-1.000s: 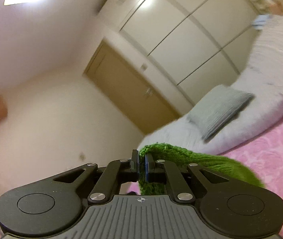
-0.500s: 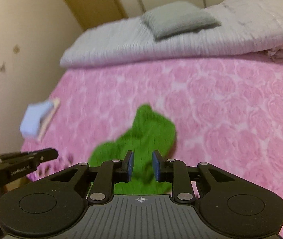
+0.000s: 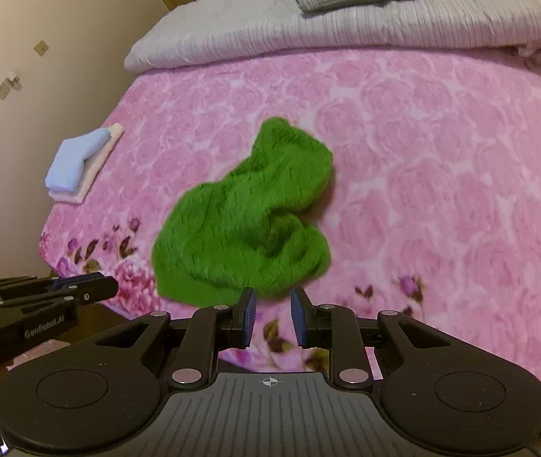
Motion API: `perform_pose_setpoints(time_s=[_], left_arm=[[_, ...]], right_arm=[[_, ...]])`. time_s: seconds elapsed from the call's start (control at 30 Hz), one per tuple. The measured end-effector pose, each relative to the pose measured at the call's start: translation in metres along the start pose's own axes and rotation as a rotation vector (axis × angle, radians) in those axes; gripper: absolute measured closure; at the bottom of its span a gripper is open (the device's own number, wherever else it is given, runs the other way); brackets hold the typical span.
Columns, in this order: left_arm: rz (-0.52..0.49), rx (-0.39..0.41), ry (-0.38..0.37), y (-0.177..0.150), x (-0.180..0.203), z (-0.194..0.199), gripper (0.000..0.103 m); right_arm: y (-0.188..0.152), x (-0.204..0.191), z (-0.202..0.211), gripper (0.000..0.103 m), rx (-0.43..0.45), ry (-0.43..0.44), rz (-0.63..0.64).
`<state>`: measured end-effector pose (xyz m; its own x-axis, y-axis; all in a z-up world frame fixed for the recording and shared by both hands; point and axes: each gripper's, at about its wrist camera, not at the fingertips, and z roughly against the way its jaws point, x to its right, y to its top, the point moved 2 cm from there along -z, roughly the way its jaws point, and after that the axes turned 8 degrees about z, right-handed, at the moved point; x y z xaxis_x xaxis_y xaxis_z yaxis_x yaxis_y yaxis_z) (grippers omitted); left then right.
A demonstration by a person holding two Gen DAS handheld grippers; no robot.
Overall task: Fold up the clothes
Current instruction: 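Open both grippers and release the sweater onto the bed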
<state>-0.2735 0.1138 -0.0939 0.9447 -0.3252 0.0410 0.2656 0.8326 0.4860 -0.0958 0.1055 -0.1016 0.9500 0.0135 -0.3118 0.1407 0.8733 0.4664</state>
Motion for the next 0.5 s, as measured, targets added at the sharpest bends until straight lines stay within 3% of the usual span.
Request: perform_pose_setpoints(time_s=[0.27,0.5], left_arm=[[-0.038,0.01,0.024,-0.01,0.008,0.014,0.086],[-0.083,0.001,-0.001,-0.004,-0.006,0.0,0.086]], right_arm=[[-0.001,-0.005,0.01,0.079,0.036,0.017,0.01],[0.002,-0.014,-0.006,0.079,0.032,-0.006,-0.006]])
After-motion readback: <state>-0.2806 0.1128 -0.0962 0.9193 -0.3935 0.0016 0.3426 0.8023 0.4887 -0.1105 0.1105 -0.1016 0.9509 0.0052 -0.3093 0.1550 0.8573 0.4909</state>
